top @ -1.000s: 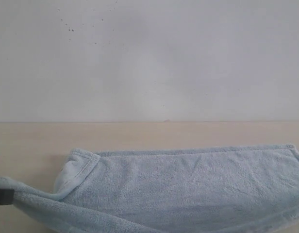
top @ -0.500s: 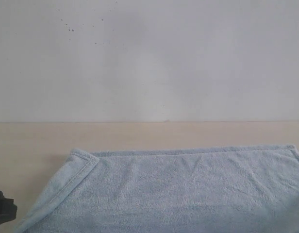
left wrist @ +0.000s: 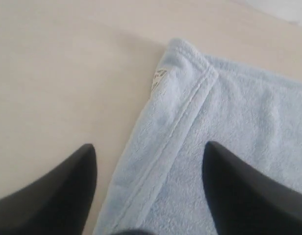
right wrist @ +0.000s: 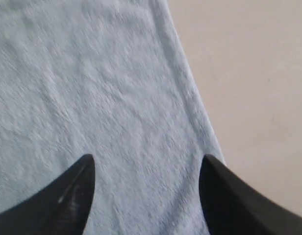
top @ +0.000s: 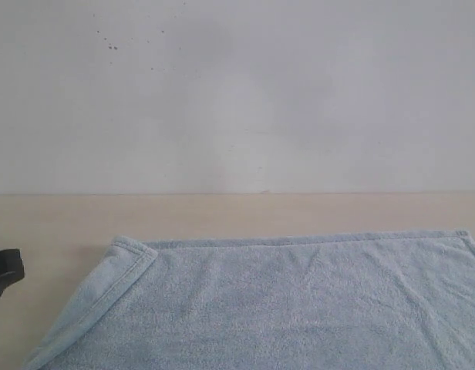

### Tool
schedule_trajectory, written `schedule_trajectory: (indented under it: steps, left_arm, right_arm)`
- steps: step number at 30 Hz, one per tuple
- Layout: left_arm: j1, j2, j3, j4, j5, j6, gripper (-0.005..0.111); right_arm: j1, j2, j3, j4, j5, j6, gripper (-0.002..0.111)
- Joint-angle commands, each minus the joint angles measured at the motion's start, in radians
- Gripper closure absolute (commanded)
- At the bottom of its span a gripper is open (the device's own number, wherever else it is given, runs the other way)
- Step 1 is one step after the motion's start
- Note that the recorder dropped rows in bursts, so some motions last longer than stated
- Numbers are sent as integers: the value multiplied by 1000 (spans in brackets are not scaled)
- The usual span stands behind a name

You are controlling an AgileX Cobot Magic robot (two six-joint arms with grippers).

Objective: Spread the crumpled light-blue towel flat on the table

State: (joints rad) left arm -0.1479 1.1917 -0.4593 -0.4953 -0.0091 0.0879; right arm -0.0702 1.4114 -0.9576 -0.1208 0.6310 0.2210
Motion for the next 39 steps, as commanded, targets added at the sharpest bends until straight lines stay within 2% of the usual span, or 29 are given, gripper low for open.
schedule_trajectory:
  steps: [1, 4, 5, 6, 10, 13, 16, 22, 28, 33, 36, 39]
  left_arm:
    - [-102, 18, 5, -3, -96, -17, 74]
    - [-185, 52, 5, 50, -99, -17, 102]
    - [-215, 65, 5, 77, -99, -17, 102]
    - [-242, 77, 5, 105, -97, -17, 102]
    - [-343, 112, 5, 201, -79, -17, 102]
    - [-414, 142, 5, 260, -43, -15, 102]
    - [-463, 195, 5, 326, -62, 12, 102]
    - [-466, 321, 5, 358, -146, 18, 102]
    - [-466, 490, 5, 363, -309, 64, 102]
    - [-466, 583, 5, 351, -404, 64, 102]
    - [-452, 612, 5, 289, -455, 64, 102]
    - [-429, 610, 5, 153, -516, 62, 102]
  right_arm:
    - [0, 20, -30, 95, 8, -109, 63]
    - [0, 63, -12, 95, 75, -154, 92]
    - [0, 79, 0, 86, 93, -164, 104]
    - [0, 90, 11, 86, 103, -168, 108]
    - [0, 125, 83, 86, 98, -168, 108]
    - [0, 138, 140, 88, 44, -168, 108]
    - [0, 137, 198, 111, -31, -168, 108]
    - [0, 137, 236, 199, -119, -170, 108]
    - [0, 137, 236, 324, -137, -326, 108]
    - [0, 137, 236, 346, -196, -336, 108]
    - [0, 137, 236, 346, -220, -336, 108]
    - [0, 137, 236, 346, -234, -341, 108]
